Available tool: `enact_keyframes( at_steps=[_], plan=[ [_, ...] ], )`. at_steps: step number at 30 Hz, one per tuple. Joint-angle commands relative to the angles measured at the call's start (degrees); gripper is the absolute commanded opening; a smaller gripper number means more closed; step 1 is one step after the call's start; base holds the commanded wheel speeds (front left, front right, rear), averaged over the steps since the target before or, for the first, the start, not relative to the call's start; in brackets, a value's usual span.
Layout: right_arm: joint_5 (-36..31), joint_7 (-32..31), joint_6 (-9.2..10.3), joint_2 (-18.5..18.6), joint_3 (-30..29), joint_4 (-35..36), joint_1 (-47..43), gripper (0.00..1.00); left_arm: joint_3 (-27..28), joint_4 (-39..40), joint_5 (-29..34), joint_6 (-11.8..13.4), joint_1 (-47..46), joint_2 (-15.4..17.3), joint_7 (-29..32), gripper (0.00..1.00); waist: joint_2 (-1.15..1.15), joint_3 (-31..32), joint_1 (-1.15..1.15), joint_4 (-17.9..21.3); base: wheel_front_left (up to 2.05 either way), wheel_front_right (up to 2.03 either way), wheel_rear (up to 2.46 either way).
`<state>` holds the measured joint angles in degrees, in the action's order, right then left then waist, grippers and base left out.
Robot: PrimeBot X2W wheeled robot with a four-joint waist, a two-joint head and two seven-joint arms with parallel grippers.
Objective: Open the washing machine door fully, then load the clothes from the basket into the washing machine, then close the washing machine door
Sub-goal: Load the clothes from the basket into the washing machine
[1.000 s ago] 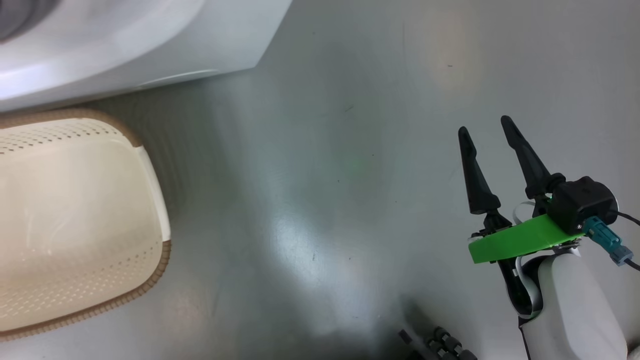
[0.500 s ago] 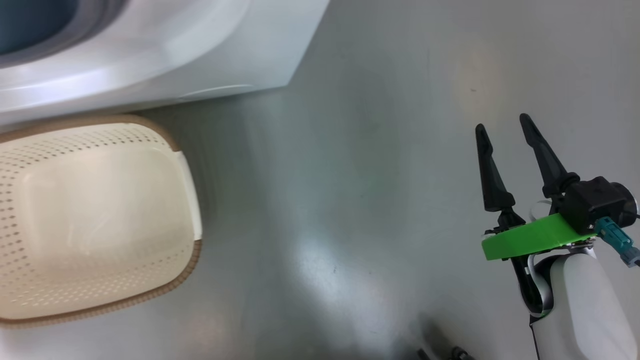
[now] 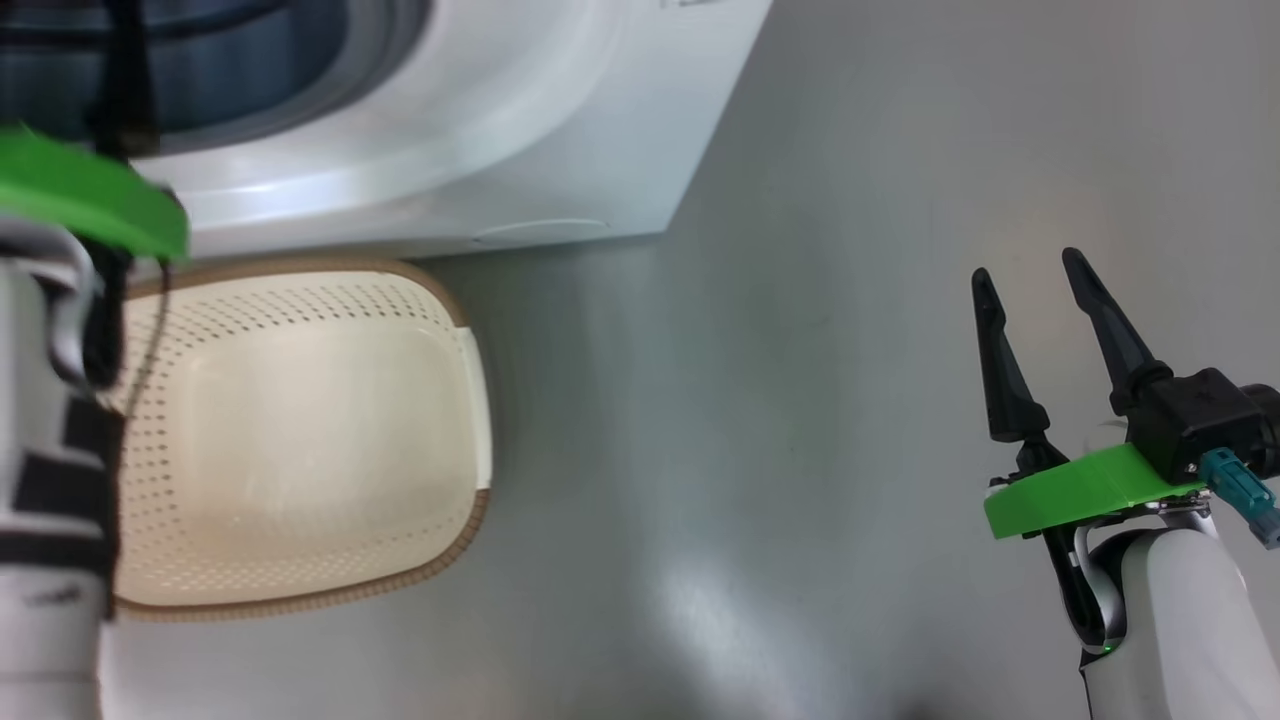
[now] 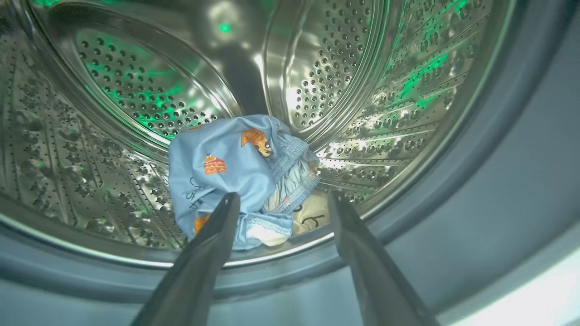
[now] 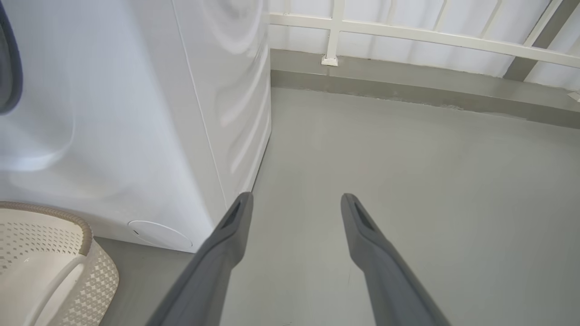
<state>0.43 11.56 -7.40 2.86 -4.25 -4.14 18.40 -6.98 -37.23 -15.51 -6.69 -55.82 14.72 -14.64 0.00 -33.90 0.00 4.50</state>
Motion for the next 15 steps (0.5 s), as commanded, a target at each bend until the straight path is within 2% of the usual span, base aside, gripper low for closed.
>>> enact_keyframes(
  at_steps=[1,2,10,15],
  plan=[
    [-0.42,-0.34,-0.09,0.01,1.03,1.77,-1.92,1.00,1.53,2.50,-0.30,0.59,1.81,2.41,-0.35,1.00,0.00,2.46,0.00,-2.08,0.00,0.00,0.00],
    [-0.68,-0.83,-0.09,0.01,0.90,2.27,-2.32,1.00,1.61,5.47,-0.47,0.98,5.45,2.08,-0.35,1.00,0.00,3.55,0.00,-2.63,0.00,0.00,0.00],
    [-1.38,-1.51,-0.09,0.13,1.26,4.10,-4.16,1.00,2.33,15.42,-1.30,2.99,17.85,1.21,-0.36,1.00,0.00,7.85,0.00,-4.01,0.00,0.00,0.00],
    [-0.87,-1.73,-0.09,0.79,1.09,4.98,-5.91,1.00,2.57,20.46,-2.11,4.37,25.19,-0.87,-0.36,1.00,0.00,11.07,0.00,-4.66,0.00,0.00,0.00]
  ],
)
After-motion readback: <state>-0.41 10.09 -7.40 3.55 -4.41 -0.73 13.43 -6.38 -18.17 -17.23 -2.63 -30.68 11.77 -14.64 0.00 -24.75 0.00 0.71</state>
